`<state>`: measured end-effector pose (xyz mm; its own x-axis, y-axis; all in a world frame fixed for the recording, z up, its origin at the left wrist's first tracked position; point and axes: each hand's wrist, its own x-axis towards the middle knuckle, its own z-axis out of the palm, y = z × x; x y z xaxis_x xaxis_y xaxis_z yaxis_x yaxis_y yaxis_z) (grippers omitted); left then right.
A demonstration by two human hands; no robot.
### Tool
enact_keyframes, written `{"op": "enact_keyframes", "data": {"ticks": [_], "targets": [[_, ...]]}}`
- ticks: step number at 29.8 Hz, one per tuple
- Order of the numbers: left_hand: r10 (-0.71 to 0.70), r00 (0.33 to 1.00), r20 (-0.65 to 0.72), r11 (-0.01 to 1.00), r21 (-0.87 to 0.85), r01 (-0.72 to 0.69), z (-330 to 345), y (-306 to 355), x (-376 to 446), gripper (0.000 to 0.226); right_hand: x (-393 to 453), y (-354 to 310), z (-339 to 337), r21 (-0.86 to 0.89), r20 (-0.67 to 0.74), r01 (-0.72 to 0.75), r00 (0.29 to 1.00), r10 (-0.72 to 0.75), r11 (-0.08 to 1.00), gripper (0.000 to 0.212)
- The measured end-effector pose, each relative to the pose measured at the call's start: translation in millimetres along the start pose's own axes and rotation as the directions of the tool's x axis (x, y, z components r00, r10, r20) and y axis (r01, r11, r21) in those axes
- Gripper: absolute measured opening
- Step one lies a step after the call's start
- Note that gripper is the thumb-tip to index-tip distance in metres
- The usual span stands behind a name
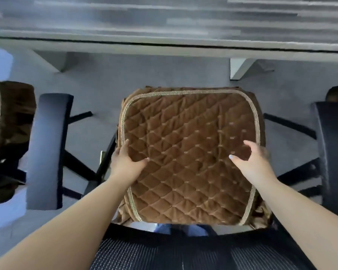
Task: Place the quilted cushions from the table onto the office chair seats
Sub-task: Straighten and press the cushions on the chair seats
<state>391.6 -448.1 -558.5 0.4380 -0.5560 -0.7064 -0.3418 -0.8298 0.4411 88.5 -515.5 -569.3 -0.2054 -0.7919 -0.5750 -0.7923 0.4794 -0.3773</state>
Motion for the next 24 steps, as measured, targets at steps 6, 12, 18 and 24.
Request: {"op": "enact_keyframes", "data": {"ticks": [6,12,18,24], "targets": [[0.042,0.999,-0.002,0.991,0.131,-0.042,24.8,-30.2,42.9,0.101,38.2,23.7,25.2,-0.205,-0.101,-0.07,0.994,0.05,0.976,0.094],[0.065,0.995,-0.079,0.979,0.2,-0.048,28.2,-28.1,48.7,0.103,51.0,27.0,19.4,-0.22,-0.117,-0.103,0.99,0.079,0.97,0.105],[0.14,0.986,-0.087,0.944,0.312,-0.107,30.4,-13.6,44.9,0.102,38.3,42.9,24.5,-0.208,-0.227,-0.104,0.972,0.055,0.973,0.103],[0.098,0.993,-0.064,0.939,0.336,-0.071,31.4,-18.9,41.5,0.105,49.6,28.8,23.6,-0.193,-0.218,-0.096,0.975,0.052,0.976,0.098]]}}
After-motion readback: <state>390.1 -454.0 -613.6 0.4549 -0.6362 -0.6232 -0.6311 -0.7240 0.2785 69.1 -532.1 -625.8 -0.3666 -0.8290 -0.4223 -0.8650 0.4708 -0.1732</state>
